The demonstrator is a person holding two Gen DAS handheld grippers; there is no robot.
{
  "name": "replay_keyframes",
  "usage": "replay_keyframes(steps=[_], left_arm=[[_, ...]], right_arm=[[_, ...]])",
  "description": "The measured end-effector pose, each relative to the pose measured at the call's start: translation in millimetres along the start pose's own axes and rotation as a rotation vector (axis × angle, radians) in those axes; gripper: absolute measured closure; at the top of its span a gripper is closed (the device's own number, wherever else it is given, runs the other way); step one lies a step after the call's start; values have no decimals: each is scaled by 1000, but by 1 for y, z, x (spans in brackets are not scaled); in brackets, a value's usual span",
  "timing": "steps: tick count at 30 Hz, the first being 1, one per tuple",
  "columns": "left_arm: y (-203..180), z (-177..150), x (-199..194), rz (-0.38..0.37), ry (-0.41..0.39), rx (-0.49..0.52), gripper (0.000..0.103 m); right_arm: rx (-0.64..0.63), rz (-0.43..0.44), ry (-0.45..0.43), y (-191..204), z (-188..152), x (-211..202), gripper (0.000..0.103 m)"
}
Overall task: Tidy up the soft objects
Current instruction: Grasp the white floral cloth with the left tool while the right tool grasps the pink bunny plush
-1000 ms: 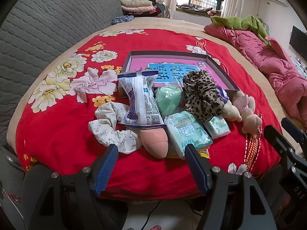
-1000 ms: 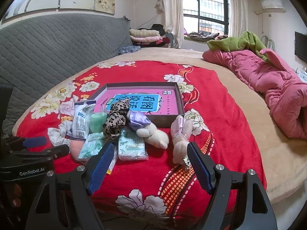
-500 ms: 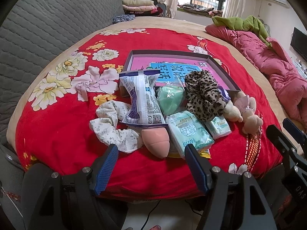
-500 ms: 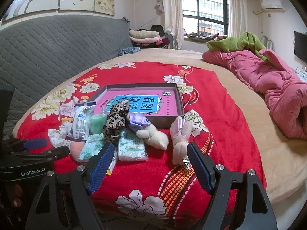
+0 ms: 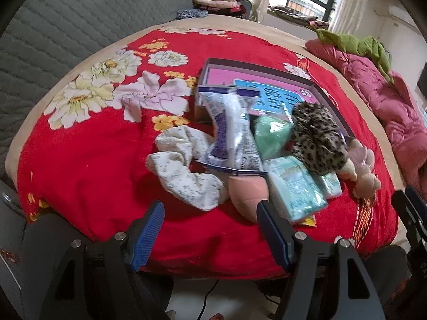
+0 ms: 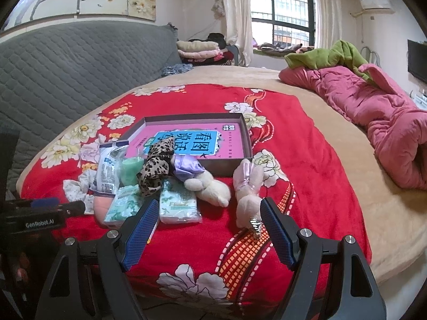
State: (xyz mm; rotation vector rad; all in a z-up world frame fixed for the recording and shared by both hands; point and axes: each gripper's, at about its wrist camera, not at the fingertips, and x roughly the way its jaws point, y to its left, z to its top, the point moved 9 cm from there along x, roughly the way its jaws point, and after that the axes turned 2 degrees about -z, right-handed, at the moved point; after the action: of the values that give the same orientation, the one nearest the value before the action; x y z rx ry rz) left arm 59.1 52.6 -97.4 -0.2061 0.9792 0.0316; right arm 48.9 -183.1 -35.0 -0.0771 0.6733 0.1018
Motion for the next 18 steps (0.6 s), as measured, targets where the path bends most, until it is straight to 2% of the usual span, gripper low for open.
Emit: replay_keyframes(steps=[16,18], left_arm=[[45,12,32,-58,40,-123,32],[47,15,37,-72,42,-135,35]], right_arm=[[28,-15,35,-13,-5,19,24],[38,-19,43,-17,-6,24,24]])
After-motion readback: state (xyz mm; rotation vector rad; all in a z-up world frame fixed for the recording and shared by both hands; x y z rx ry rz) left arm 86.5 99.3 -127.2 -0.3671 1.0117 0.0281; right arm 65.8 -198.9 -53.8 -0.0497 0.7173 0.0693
